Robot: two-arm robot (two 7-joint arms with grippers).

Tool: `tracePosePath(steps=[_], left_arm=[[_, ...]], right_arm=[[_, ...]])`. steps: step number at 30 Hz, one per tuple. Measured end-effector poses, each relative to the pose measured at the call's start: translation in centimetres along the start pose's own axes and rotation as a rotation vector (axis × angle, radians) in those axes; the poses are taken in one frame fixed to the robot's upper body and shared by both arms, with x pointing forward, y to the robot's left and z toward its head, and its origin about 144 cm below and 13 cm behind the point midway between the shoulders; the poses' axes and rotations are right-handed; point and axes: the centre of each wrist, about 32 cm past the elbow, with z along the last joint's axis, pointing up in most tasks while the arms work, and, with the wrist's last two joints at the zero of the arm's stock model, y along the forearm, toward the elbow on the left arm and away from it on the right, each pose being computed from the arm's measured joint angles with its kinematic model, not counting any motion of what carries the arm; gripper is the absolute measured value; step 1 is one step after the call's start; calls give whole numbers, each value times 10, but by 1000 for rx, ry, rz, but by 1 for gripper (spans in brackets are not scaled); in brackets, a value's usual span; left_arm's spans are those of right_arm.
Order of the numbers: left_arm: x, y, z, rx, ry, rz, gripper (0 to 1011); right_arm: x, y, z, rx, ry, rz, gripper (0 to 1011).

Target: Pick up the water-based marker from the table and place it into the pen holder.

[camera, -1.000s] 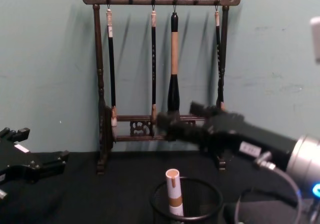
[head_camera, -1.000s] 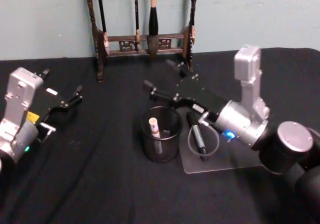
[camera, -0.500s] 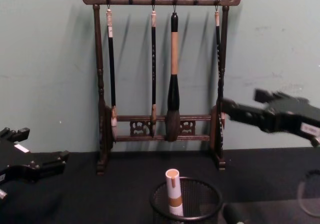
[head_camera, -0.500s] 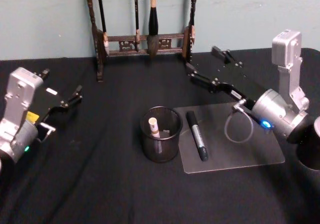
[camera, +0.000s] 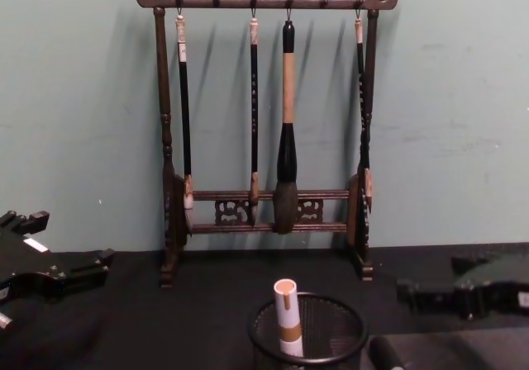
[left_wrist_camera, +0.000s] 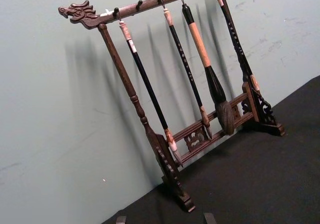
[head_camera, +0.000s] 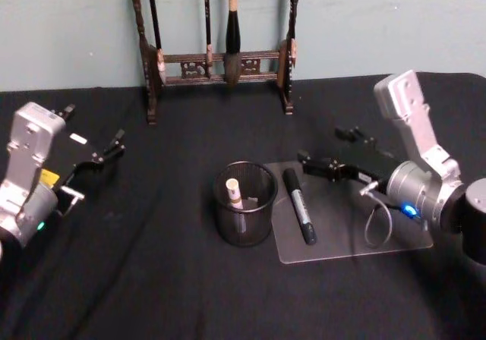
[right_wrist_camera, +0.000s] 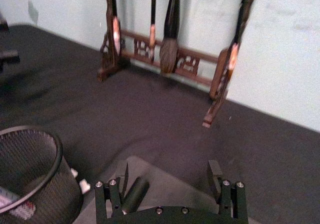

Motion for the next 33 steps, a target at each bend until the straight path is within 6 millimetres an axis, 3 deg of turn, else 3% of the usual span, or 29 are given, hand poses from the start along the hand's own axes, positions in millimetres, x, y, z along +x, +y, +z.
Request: tracePosePath(steps=[21, 33], left_arm=[[0, 0, 0, 0, 0, 0, 1001], [0, 0, 0, 0, 0, 0, 1001]], right_arm=[[-20, 32, -7, -196, -16, 49, 1003], [-23, 38, -8, -212, -10, 65, 1003]])
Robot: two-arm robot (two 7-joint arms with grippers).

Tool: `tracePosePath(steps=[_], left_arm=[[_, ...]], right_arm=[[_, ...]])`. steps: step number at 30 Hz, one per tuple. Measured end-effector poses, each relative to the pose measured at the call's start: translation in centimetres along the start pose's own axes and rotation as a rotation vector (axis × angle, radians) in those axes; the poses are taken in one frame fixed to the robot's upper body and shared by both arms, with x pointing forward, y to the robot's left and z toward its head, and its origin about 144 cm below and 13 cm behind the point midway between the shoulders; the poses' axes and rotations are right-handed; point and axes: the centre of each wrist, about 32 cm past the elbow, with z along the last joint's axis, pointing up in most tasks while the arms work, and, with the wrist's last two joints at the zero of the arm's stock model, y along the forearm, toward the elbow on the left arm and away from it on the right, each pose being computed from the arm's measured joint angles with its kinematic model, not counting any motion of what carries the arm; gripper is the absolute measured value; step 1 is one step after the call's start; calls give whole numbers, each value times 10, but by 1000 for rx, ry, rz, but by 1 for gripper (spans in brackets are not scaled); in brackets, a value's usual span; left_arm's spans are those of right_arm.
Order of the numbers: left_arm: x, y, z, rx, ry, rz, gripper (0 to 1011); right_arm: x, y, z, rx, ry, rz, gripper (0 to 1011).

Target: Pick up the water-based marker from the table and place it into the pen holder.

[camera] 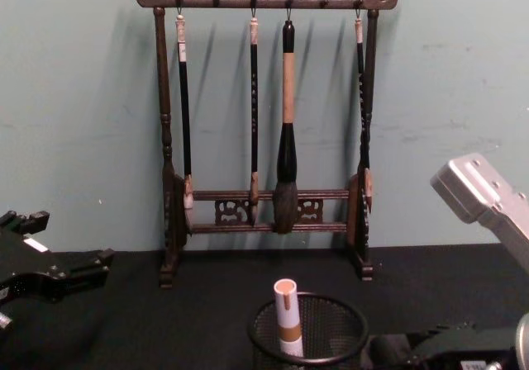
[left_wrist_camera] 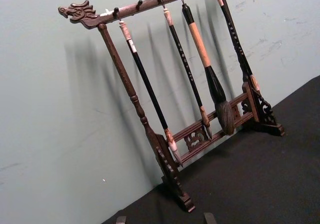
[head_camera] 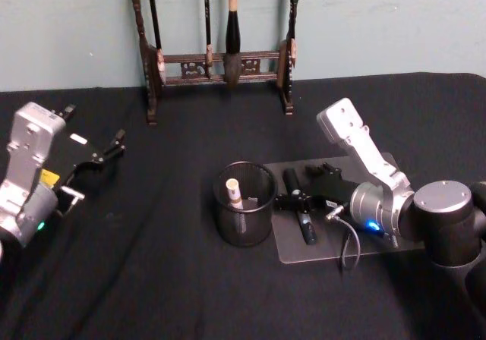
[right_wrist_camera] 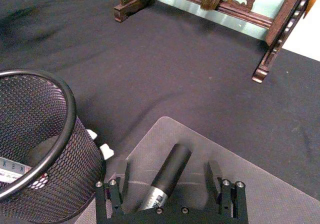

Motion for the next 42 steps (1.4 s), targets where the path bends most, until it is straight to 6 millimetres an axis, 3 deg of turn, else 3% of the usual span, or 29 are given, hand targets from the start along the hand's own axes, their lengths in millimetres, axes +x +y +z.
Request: tracePosePath(steps=[26, 41, 42], left_arm=[[0, 0, 0, 0, 0, 0, 1001], [0, 0, 0, 0, 0, 0, 1001], [0, 0, 0, 0, 0, 0, 1001]], right_arm=[[0, 0, -3, 1, 8, 11, 993], [0, 0, -3, 1, 7, 11, 601], [0, 0, -3, 1, 7, 11, 537]])
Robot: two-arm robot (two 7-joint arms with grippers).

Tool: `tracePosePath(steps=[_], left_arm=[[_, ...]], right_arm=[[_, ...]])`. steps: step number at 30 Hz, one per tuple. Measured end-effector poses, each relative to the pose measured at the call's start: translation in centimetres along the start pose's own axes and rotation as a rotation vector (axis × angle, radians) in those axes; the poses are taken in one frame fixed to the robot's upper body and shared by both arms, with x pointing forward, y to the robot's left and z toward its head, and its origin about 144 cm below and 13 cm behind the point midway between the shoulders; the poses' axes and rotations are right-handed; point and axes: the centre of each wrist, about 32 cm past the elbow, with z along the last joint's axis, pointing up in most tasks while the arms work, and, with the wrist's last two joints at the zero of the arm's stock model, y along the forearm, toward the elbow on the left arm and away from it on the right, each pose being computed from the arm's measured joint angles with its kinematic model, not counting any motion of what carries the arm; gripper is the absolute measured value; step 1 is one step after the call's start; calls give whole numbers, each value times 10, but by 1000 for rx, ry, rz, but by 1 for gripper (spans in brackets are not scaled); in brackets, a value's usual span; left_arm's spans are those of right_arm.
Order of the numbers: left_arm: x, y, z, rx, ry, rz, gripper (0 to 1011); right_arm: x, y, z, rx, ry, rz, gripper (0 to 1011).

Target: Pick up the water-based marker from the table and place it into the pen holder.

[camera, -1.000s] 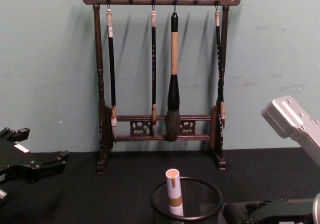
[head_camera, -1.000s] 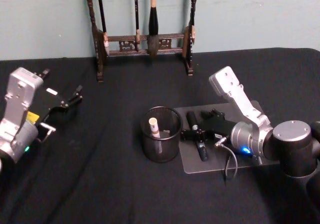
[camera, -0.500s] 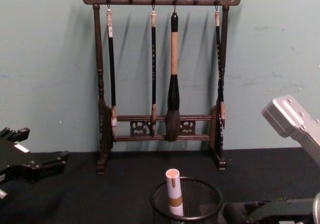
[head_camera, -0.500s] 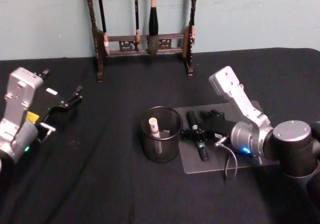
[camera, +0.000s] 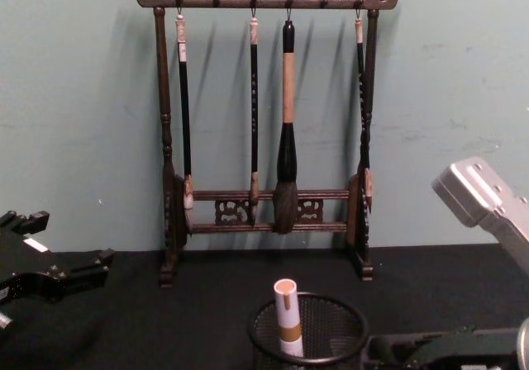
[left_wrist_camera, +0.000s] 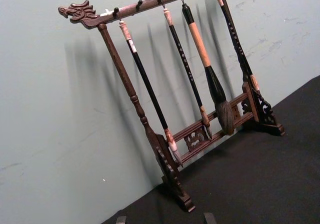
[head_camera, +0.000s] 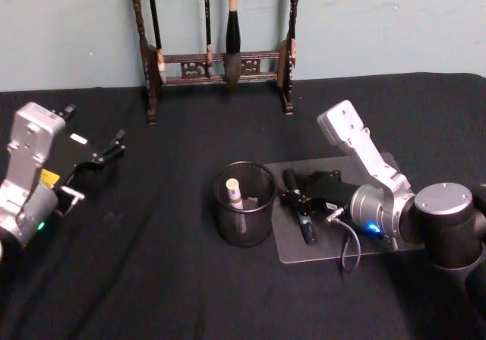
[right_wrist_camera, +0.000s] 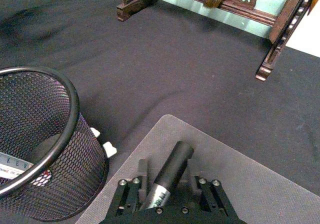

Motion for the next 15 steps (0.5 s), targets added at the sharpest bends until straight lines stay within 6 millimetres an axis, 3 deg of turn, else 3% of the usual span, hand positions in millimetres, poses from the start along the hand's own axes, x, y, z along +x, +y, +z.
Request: tracePosePath(steps=[9, 15], left_arm=[[0, 0, 0, 0, 0, 0, 1001], [0, 0, 0, 0, 0, 0, 1001]], right_arm=[[0, 0, 0, 0, 0, -1, 246], [0, 0, 0, 0, 0, -1, 239]])
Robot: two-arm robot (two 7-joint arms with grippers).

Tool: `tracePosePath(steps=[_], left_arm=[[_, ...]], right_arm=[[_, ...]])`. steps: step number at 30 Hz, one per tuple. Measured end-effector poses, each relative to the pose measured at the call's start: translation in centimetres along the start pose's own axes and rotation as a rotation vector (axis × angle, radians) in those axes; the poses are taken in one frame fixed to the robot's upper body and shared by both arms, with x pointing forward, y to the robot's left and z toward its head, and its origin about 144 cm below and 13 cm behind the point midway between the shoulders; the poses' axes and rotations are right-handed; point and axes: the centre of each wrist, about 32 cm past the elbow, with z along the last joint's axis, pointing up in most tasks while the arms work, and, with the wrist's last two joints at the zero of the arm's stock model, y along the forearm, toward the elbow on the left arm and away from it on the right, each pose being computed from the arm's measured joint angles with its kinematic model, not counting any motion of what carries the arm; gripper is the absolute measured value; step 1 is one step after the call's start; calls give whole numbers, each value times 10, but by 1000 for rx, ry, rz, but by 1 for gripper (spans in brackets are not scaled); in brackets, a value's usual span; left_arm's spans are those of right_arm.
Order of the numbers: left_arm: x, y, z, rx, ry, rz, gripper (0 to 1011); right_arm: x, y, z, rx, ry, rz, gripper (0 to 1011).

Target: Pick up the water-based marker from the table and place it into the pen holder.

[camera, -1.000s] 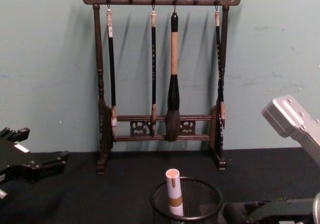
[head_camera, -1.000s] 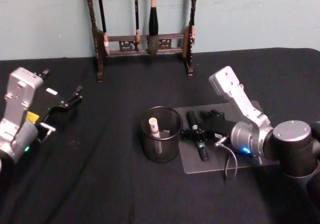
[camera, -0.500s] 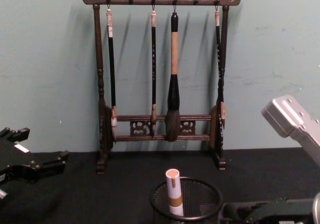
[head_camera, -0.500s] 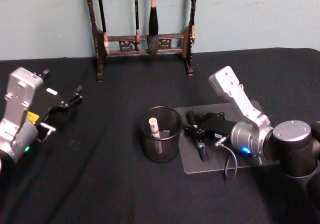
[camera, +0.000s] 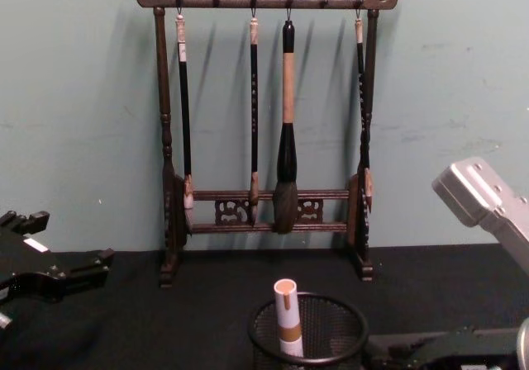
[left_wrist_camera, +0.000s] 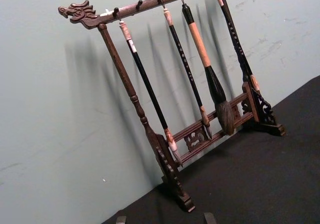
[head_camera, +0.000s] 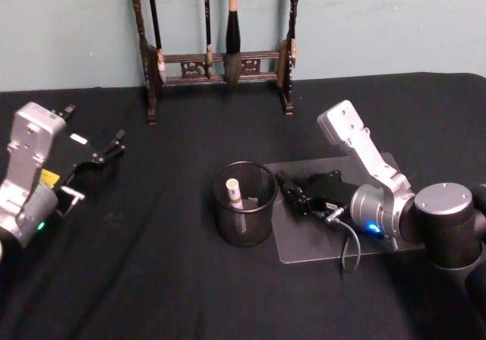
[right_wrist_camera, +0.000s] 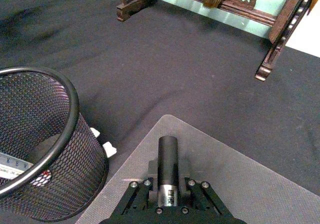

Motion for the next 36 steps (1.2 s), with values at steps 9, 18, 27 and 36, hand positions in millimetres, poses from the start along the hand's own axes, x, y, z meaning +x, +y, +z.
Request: tracePosePath(steps=[9, 18, 27, 36], left_arm=[[0, 0, 0, 0, 0, 0, 1001], [0, 0, 0, 0, 0, 0, 1001], [0, 0, 0, 0, 0, 0, 1001], [0, 0, 0, 0, 0, 0, 1001]], right_arm=[[2, -2, 0, 77, 2, -5, 241], [10, -12, 6, 367, 50, 0, 239], [6, -12, 10, 622, 80, 65, 239], [-17, 5, 9, 752, 127, 206, 239]])
